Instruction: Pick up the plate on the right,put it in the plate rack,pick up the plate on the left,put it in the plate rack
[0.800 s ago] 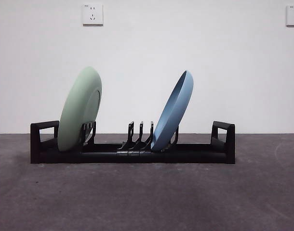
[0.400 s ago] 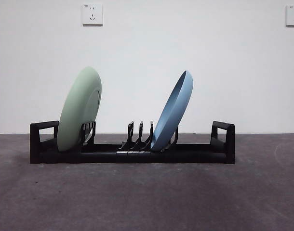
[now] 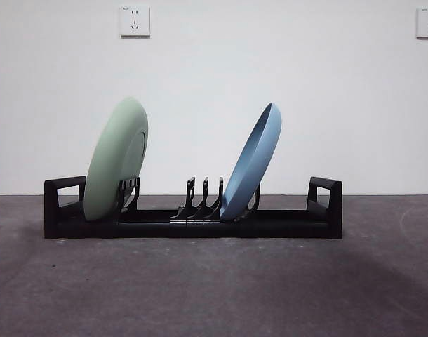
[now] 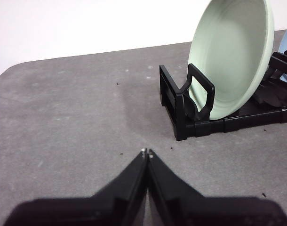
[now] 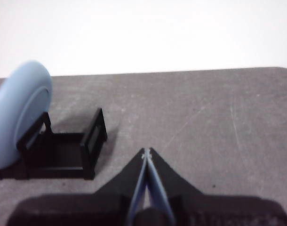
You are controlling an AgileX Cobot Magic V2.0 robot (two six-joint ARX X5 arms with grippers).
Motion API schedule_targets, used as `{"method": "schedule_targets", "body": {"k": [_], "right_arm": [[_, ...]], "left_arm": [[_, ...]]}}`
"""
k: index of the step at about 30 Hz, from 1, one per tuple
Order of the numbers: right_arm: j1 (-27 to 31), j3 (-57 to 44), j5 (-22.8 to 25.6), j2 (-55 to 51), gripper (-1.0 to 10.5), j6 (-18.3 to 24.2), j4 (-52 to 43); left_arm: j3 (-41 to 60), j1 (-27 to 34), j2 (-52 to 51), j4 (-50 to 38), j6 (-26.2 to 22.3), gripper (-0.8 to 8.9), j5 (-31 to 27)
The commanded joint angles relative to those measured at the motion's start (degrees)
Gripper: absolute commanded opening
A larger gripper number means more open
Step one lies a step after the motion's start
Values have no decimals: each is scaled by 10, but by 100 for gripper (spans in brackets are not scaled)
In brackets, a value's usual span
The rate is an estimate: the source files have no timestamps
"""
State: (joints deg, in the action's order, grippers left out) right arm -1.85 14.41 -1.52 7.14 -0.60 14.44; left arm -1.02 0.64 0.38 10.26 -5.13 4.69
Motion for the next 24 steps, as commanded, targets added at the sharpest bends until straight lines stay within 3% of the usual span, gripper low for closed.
{"method": "schedule_targets", "body": {"k": [1,8,24], "right_arm": [[1,-40,-1,-24,3,0,-13],[-1,-110,-1,-71,3,-26,-39],[-20,-140,-1,-71,3,-70,-41]], "left_arm": [[8,2,-1,0,-5,-3,0],[8,2,-1,0,-5,-3,0],[8,2,-1,0,-5,-3,0]]}}
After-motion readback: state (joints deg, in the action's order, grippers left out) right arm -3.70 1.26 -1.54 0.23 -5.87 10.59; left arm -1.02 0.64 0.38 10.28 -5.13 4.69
